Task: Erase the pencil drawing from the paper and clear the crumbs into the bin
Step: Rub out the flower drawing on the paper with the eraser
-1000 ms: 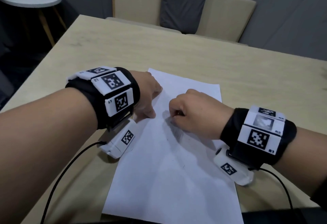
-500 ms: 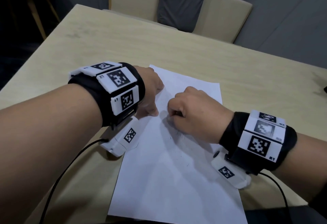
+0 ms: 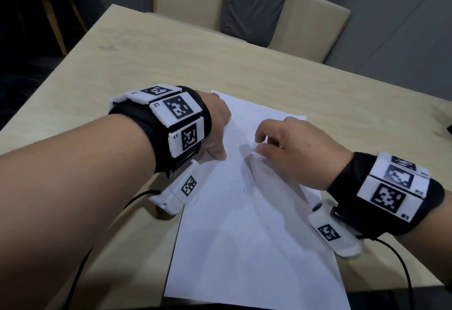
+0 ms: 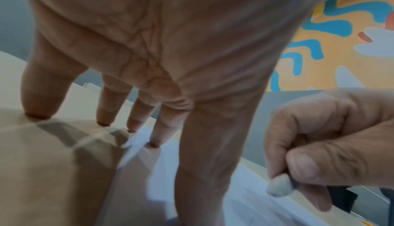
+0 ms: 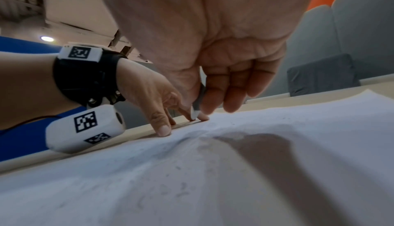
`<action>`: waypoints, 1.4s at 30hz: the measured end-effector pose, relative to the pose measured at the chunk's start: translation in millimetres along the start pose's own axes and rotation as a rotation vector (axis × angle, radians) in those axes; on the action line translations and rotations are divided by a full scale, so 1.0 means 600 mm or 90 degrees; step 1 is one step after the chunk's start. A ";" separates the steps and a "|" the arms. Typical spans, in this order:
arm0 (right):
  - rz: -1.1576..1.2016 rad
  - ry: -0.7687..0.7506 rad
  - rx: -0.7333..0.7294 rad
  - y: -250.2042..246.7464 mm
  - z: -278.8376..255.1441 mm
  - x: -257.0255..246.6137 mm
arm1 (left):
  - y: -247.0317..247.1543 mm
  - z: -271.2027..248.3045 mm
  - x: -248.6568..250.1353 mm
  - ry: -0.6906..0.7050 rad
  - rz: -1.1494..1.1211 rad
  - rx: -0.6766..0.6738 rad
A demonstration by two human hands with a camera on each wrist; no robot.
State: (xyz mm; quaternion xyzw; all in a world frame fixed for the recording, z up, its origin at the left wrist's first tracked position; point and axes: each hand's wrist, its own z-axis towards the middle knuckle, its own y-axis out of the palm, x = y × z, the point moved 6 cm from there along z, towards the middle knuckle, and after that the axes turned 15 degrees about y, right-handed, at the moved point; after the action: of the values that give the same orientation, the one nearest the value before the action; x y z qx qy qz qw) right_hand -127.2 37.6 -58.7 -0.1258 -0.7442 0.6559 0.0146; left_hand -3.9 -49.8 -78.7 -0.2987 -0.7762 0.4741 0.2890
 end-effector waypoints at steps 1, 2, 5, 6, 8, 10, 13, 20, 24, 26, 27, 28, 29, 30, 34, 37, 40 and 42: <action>0.021 0.004 -0.003 -0.003 -0.001 0.003 | -0.001 0.001 0.000 -0.011 -0.002 0.000; 0.031 0.005 -0.008 -0.004 -0.002 0.004 | -0.001 0.001 -0.001 -0.022 -0.004 -0.003; 0.049 -0.006 -0.027 -0.002 -0.003 -0.004 | -0.001 0.002 -0.005 -0.046 0.002 -0.023; 0.054 -0.009 -0.034 0.000 -0.003 -0.007 | 0.001 0.003 -0.007 -0.050 0.004 -0.028; 0.036 -0.014 -0.049 0.007 0.000 -0.012 | 0.007 0.005 -0.011 -0.053 0.002 -0.033; -0.014 -0.036 -0.059 0.016 0.002 -0.017 | 0.013 0.008 -0.016 -0.053 0.002 -0.029; -0.063 -0.055 -0.080 0.024 0.005 -0.019 | 0.017 0.010 -0.021 -0.048 -0.018 -0.011; -0.064 -0.087 -0.087 0.023 0.010 -0.028 | 0.022 0.017 -0.028 -0.043 -0.030 -0.008; -0.085 -0.113 -0.072 0.030 0.011 -0.030 | 0.022 0.021 -0.031 -0.038 -0.033 -0.002; -0.118 -0.127 -0.055 0.030 0.013 -0.032 | 0.023 0.020 -0.031 -0.035 -0.032 -0.004; -0.134 -0.133 -0.045 0.029 0.014 -0.033 | 0.022 0.020 -0.032 -0.034 -0.031 -0.007; -0.148 -0.139 -0.033 0.028 0.015 -0.035 | 0.022 0.020 -0.032 -0.033 -0.030 -0.007; -0.156 -0.147 -0.020 0.028 0.016 -0.037 | 0.022 0.021 -0.032 -0.032 -0.029 -0.007; -0.162 -0.155 -0.011 0.029 0.015 -0.040 | 0.022 0.021 -0.032 -0.031 -0.028 -0.008; -0.176 -0.209 -0.005 0.038 0.003 -0.056 | 0.022 0.023 -0.031 -0.026 -0.012 -0.006; -0.153 -0.210 0.023 0.032 0.004 -0.057 | 0.023 0.027 -0.031 -0.021 -0.019 -0.004; -0.140 -0.225 0.019 0.037 0.001 -0.059 | 0.024 0.029 -0.033 -0.017 -0.020 -0.011; -0.150 -0.214 0.032 0.035 0.005 -0.055 | 0.025 0.031 -0.034 -0.014 -0.033 -0.005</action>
State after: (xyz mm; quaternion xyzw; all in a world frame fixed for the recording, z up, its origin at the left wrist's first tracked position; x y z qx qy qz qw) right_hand -92.3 30.3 -75.1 0.0736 -0.7289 0.6800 -0.0299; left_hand -1.3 -70.1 -103.0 -0.2748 -0.7884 0.4668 0.2915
